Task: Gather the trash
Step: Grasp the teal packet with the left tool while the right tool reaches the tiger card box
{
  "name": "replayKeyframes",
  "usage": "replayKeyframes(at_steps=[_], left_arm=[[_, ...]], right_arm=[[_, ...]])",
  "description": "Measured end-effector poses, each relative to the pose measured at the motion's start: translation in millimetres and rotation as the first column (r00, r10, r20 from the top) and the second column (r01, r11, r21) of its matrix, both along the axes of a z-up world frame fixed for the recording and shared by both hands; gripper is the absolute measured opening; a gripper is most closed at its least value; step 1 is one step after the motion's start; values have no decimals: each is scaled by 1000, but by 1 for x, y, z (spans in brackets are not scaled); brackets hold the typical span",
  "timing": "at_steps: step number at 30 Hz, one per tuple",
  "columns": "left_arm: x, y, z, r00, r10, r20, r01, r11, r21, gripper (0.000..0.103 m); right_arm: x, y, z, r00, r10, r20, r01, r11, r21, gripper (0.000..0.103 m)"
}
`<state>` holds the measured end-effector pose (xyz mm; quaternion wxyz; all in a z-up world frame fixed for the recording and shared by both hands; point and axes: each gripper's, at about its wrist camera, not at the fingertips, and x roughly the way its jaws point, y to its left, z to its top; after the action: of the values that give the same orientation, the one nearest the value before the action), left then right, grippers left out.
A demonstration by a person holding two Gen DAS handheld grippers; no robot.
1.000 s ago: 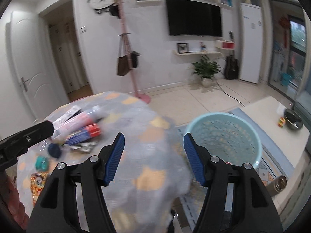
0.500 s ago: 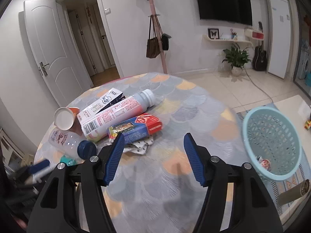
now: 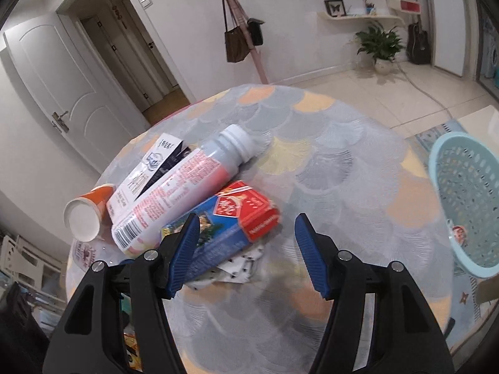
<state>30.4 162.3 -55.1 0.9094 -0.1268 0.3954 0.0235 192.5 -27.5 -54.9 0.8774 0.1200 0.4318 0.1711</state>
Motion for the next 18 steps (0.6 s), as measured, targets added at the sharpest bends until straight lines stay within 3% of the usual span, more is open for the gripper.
replayKeyframes(at_steps=[8, 12, 18], left_arm=[[-7, -7, 1, 1000, 29, 11, -30, 999, 44, 55], [-11, -9, 4, 999, 28, 27, -29, 998, 54, 54], [-16, -5, 6, 998, 36, 47, -37, 999, 22, 54]], right_arm=[[11, 15, -13, 998, 23, -51, -22, 999, 26, 59], [7, 19, -4, 999, 29, -16, -29, 999, 14, 33], [-14, 29, 14, 997, 48, 66, -44, 998, -52, 30]])
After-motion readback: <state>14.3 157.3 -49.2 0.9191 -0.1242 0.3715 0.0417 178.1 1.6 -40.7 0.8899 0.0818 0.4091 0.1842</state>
